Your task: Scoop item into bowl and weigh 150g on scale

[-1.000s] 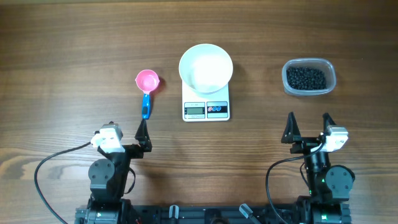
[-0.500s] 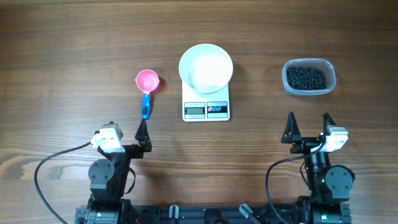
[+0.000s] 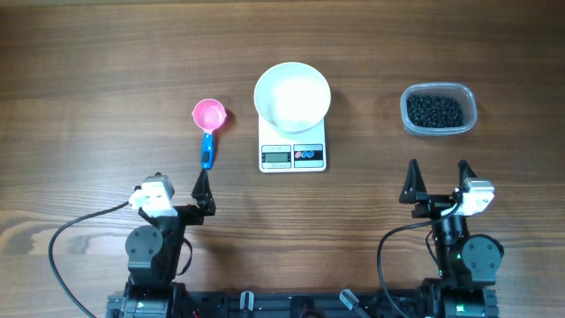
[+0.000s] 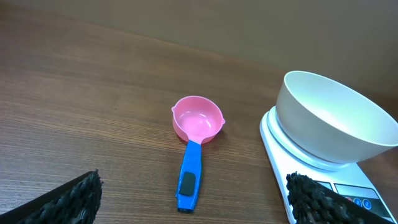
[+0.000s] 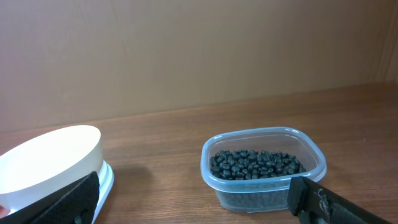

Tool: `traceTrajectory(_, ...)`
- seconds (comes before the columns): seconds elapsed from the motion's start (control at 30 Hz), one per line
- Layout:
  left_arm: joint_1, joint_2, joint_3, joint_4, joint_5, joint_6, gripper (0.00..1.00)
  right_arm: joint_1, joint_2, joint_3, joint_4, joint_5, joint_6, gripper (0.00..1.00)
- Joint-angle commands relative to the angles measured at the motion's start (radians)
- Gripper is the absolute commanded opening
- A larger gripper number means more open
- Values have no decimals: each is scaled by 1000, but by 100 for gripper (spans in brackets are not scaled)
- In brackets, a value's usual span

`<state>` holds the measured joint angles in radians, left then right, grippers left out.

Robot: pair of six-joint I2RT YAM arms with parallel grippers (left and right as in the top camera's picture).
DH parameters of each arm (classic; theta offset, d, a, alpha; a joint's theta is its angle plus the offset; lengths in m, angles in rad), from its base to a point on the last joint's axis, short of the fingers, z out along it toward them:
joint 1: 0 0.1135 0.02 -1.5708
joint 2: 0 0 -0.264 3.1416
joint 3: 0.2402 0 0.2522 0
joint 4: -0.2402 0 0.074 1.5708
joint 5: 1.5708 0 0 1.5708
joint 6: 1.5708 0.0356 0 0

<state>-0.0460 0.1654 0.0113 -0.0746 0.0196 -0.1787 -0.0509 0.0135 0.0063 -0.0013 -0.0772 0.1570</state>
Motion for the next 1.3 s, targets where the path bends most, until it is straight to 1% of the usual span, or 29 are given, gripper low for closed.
traceTrajectory(0.0, -5, -4, -5, -1, -10, -9, 100, 4, -4, -1, 2, 10, 3, 100)
traceTrajectory(1.13, -5, -4, -5, 0, -10, -10, 100, 4, -4, -1, 2, 10, 3, 100)
traceTrajectory(1.27, -5, -4, -5, 22, 25, -17, 100, 4, -4, -1, 2, 10, 3, 100)
